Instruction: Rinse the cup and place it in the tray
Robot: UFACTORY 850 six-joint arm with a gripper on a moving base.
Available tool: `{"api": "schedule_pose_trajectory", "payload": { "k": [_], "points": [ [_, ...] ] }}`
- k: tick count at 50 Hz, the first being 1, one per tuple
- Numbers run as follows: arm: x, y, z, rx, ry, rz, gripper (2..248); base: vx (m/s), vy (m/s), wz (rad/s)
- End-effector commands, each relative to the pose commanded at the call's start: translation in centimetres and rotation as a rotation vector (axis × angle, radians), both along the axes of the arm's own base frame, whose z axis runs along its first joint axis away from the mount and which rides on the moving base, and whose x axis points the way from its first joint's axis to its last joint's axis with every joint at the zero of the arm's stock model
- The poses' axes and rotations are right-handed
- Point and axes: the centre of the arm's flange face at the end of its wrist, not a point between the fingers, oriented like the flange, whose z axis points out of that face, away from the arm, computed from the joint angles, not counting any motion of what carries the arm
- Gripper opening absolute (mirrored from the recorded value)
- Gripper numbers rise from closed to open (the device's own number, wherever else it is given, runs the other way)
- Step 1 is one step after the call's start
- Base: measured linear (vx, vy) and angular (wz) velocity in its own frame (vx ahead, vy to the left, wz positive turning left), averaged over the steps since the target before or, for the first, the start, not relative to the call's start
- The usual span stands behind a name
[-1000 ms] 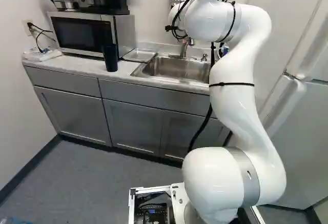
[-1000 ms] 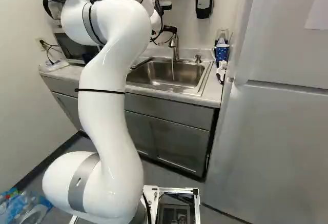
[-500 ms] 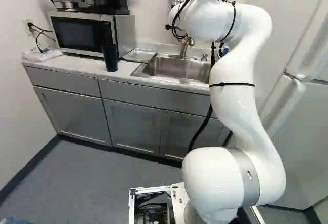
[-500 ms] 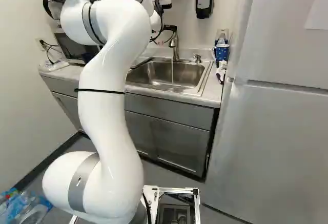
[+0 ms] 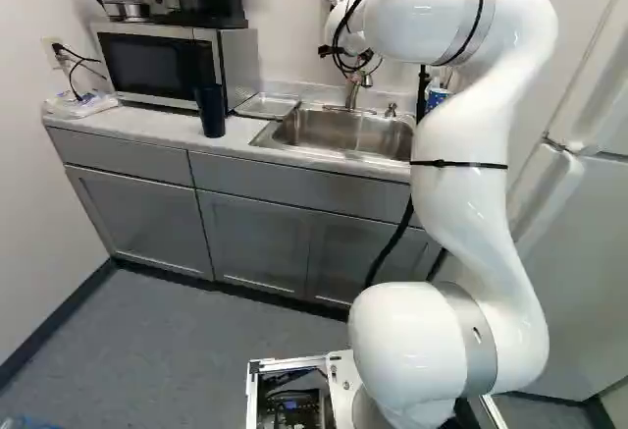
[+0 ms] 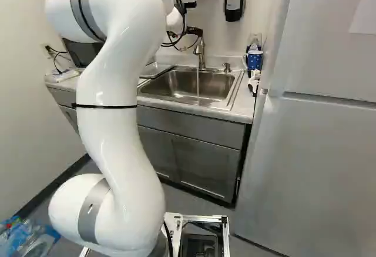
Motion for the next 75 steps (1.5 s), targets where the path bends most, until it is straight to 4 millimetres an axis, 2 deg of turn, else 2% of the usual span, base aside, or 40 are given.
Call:
{"api": "schedule_pose_trajectory", "payload": {
  "k": [51, 75],
  "points": [
    [-10.1, -2.5, 1.0, 0.005, 0.048, -0.051, 247, 0.0, 0.0, 0.0],
    [-15.3, -3.3, 0.4, 0.017, 0.157, -0.077, 247, 0.0, 0.0, 0.0]
  ]
}}
